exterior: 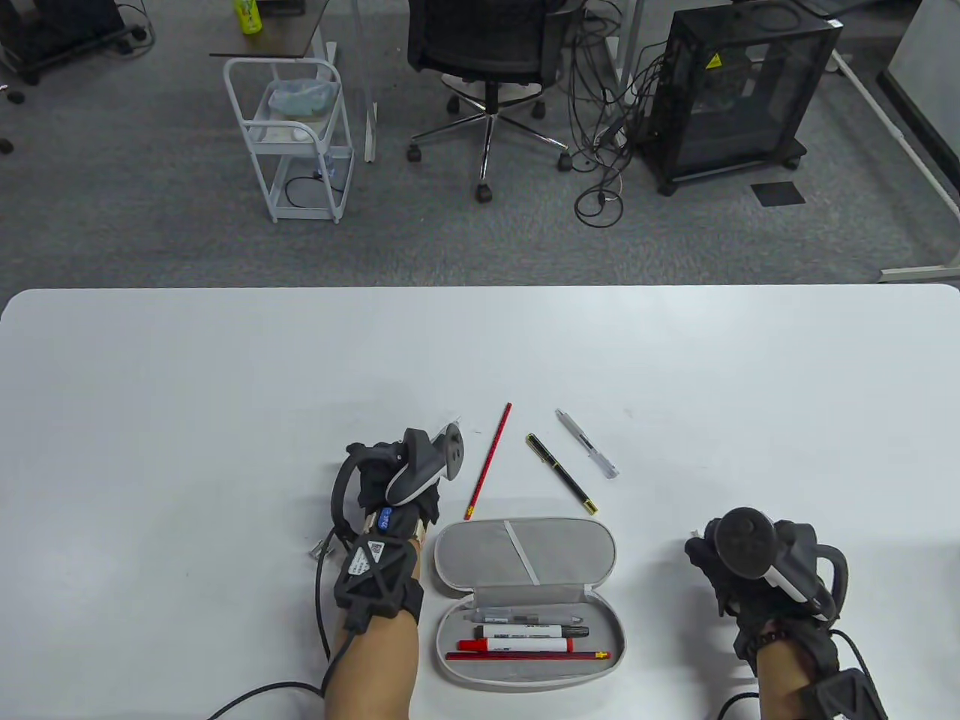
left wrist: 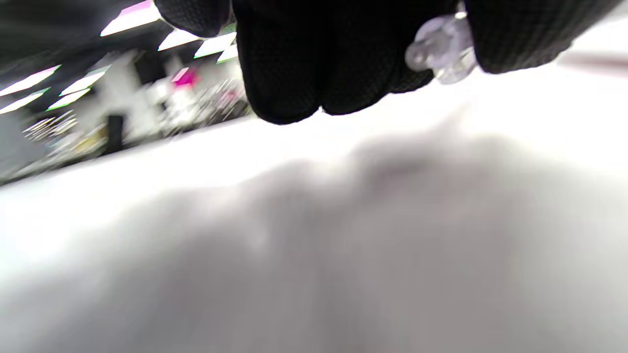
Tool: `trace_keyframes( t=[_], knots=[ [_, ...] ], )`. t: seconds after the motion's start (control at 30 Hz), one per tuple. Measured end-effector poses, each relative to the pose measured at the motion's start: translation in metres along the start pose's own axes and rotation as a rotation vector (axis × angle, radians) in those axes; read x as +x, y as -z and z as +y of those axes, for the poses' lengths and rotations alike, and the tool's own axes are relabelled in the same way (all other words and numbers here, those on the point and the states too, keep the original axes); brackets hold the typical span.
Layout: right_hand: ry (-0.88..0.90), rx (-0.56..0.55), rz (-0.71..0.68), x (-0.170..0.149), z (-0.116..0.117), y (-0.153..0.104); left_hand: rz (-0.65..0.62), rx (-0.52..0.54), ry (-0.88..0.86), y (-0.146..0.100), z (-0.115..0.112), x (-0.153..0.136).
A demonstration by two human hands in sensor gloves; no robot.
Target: Pack double-layer zippered pencil case
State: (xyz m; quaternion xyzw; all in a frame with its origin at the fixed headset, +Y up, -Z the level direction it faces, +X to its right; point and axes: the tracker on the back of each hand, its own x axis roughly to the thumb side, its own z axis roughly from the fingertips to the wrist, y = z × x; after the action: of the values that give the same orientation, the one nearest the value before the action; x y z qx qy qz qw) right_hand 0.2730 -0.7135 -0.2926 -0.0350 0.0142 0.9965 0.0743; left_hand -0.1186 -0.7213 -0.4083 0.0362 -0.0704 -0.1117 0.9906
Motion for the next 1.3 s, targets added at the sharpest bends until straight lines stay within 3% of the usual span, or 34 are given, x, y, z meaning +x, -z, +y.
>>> trace_keyframes(
  t=[0.13, 0.23, 0.37, 0.53, 0.6, 0.67, 0.8, 1.13, 1.3],
  knots=[
    [-0.004, 0.024, 0.037, -0.006, 0.007, 0.006, -0.232, 0.167, -0.037, -0.038, 0.039, 0.015],
    [-0.02, 0.021, 0.054, -0.009, 0.006, 0.006, -0.46, 0.236, 0.043, -0.086, 0.052, 0.045],
    [-0.002, 0.006, 0.068, -0.01, 0.006, 0.005, -0.667, 0.226, 0.146, -0.137, 0.036, 0.076],
    [-0.044, 0.019, 0.096, -0.013, 0.012, 0.006, -0.746, 0.23, 0.167, -0.178, 0.025, 0.091],
    [-0.076, 0.017, 0.102, -0.013, 0.013, 0.007, -0.808, 0.258, 0.24, -0.184, 0.022, 0.096],
    [-0.097, 0.016, 0.106, -0.014, 0.015, 0.007, -0.79, 0.259, 0.283, -0.185, 0.02, 0.096],
    [-0.088, 0.014, 0.115, -0.013, 0.014, 0.005, -0.778, 0.221, 0.174, -0.184, 0.02, 0.09],
    [-0.11, -0.007, 0.102, -0.005, 0.018, 0.005, -0.772, 0.182, 0.22, -0.181, 0.017, 0.091],
    [-0.11, -0.053, 0.085, 0.007, 0.015, 0.006, -0.72, 0.234, 0.162, -0.177, 0.03, 0.072]
  ],
)
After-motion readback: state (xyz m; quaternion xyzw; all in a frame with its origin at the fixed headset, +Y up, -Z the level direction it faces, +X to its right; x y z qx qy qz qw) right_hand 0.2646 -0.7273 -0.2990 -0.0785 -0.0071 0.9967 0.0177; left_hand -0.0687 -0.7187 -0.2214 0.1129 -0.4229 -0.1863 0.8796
